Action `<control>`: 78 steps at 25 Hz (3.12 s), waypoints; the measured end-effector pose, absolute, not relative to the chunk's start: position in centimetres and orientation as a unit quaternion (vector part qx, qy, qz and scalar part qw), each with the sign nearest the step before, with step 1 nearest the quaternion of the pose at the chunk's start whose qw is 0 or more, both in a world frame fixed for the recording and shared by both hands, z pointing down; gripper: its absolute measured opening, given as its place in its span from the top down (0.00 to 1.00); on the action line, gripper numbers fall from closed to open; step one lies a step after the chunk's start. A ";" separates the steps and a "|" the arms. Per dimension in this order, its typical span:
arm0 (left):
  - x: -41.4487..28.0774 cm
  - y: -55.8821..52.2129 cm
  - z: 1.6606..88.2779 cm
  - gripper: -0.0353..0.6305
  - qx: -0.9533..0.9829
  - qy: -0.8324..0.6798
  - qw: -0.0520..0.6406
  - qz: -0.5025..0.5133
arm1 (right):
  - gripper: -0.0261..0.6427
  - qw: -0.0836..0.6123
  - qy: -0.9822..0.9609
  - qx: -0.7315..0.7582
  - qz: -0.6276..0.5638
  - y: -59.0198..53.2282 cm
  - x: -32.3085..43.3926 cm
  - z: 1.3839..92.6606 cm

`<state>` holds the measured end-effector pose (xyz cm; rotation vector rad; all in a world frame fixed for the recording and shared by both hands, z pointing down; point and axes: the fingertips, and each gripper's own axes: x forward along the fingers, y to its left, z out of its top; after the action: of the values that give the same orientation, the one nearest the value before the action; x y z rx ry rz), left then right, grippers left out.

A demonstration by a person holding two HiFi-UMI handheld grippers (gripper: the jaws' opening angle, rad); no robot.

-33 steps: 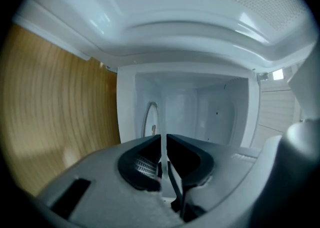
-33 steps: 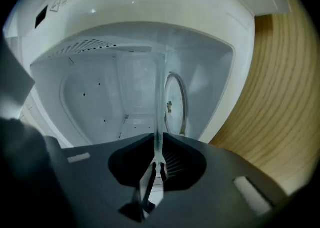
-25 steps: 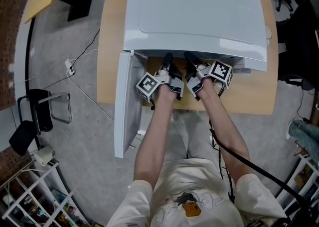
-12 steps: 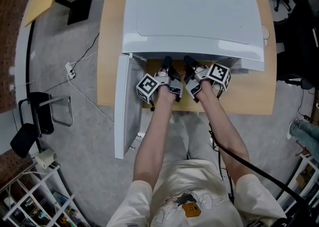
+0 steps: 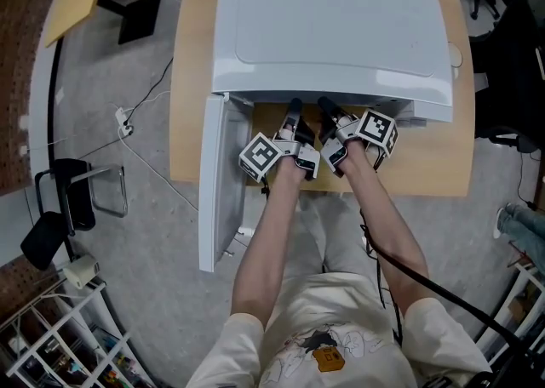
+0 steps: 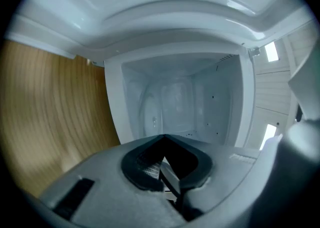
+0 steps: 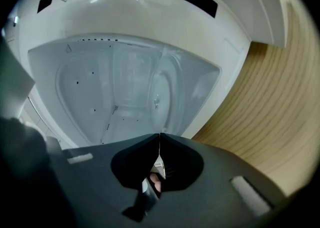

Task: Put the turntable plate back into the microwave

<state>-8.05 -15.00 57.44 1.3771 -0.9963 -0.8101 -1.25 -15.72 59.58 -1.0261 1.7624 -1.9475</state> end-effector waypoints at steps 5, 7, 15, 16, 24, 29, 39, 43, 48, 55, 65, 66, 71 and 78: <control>-7.4 -15.3 56.4 0.95 0.589 -0.398 0.584 -0.391 | 0.96 0.130 0.630 -0.390 -0.659 -15.2 0.1 60.1; -6.4 -15.0 55.3 0.95 0.584 -0.369 0.591 -0.416 | 0.96 0.111 0.639 -0.411 -0.640 -14.9 0.7 60.4; -5.8 -13.1 55.6 0.95 0.588 -0.361 0.593 -0.415 | 0.95 0.118 0.616 -0.415 -0.659 -15.7 0.8 60.8; -5.9 -12.7 55.8 0.95 0.585 -0.363 0.594 -0.416 | 0.95 0.112 0.612 -0.419 -0.661 -15.6 0.7 61.0; -6.3 -11.5 56.4 0.95 0.581 -0.367 0.597 -0.414 | 0.96 0.117 0.615 -0.432 -0.650 -15.5 0.4 61.1; -6.7 -11.5 56.5 0.95 0.574 -0.367 0.600 -0.420 | 0.95 0.125 0.618 -0.399 -0.666 -15.2 -1.2 61.3; -6.4 -11.4 56.5 0.95 0.568 -0.367 0.605 -0.420 | 0.95 0.160 0.618 -0.391 -0.663 -15.6 -0.5 60.0; -6.1 -11.3 56.5 0.95 0.567 -0.364 0.609 -0.419 | 0.95 0.178 0.581 -0.477 -0.635 -16.4 3.1 60.8; -6.3 -11.1 56.7 0.95 0.563 -0.368 0.612 -0.416 | 0.96 0.165 0.583 -0.468 -0.643 -17.0 2.2 60.9; -6.2 -11.9 56.3 0.95 0.563 -0.363 0.611 -0.422 | 0.96 0.155 0.582 -0.445 -0.662 -16.2 0.9 61.2; -5.3 -11.5 55.3 0.95 0.631 -0.390 0.586 -0.325 | 0.96 0.110 0.708 -0.385 -0.582 -13.4 0.7 55.5; -5.1 -11.2 55.4 0.95 0.652 -0.403 0.572 -0.292 | 0.96 0.092 0.722 -0.387 -0.566 -13.0 0.9 55.2; -3.6 -9.5 52.7 0.95 0.740 -0.435 0.489 -0.156 | 0.95 0.008 0.770 -0.402 -0.496 -10.4 2.2 53.5; -2.2 -4.0 49.5 0.95 0.793 -0.481 0.373 0.015 | 0.95 -0.089 0.803 -0.424 -0.410 -5.8 2.9 52.1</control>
<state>-2.15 -4.00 49.53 2.0320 -1.2310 0.0378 2.92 -5.80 52.12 -1.4133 2.6756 -1.3672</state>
